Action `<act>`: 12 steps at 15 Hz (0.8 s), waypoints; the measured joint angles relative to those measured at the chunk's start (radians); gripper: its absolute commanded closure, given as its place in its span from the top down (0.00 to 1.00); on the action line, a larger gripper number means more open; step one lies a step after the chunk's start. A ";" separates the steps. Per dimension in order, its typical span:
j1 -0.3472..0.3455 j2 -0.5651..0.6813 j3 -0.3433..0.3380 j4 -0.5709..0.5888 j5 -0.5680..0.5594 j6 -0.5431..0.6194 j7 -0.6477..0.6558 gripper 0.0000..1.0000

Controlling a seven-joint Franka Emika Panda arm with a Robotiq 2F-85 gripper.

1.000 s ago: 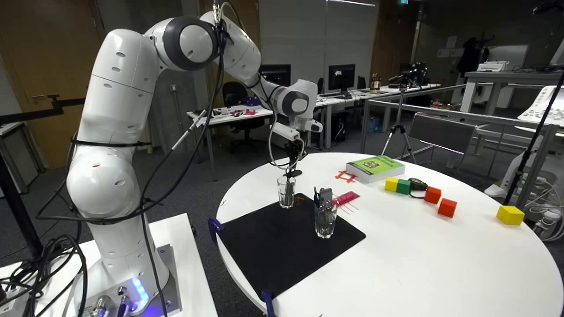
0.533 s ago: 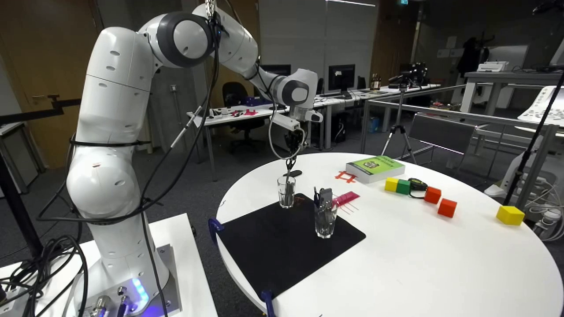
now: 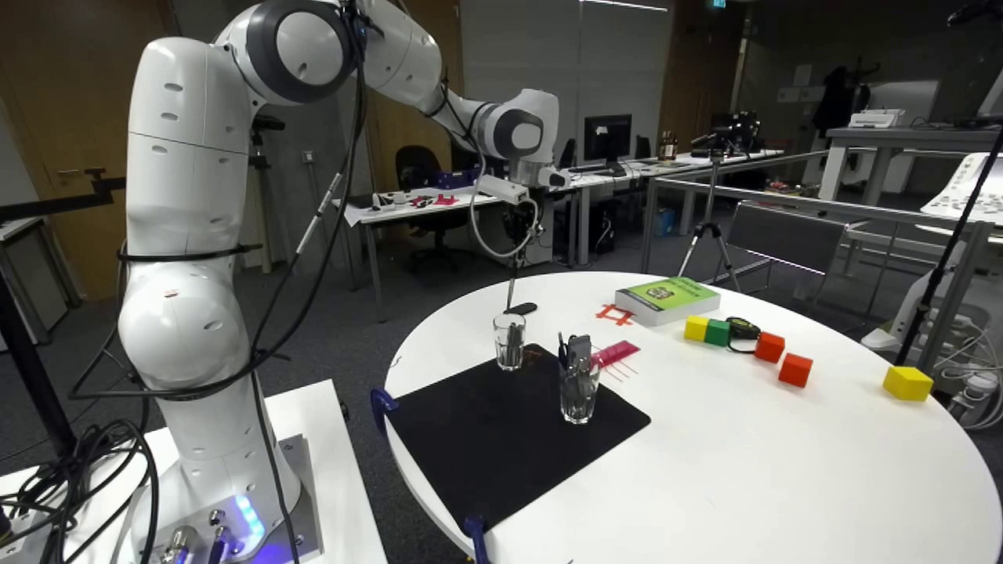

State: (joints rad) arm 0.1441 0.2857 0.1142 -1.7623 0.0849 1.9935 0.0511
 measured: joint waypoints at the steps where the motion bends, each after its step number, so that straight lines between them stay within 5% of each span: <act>1: 0.000 -0.012 0.000 -0.001 -0.001 0.000 0.003 0.02; 12: -0.030 -0.131 -0.056 -0.030 -0.004 -0.046 0.134 0.02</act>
State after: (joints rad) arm 0.1136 0.1550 0.0580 -1.7927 0.0810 1.9477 0.1848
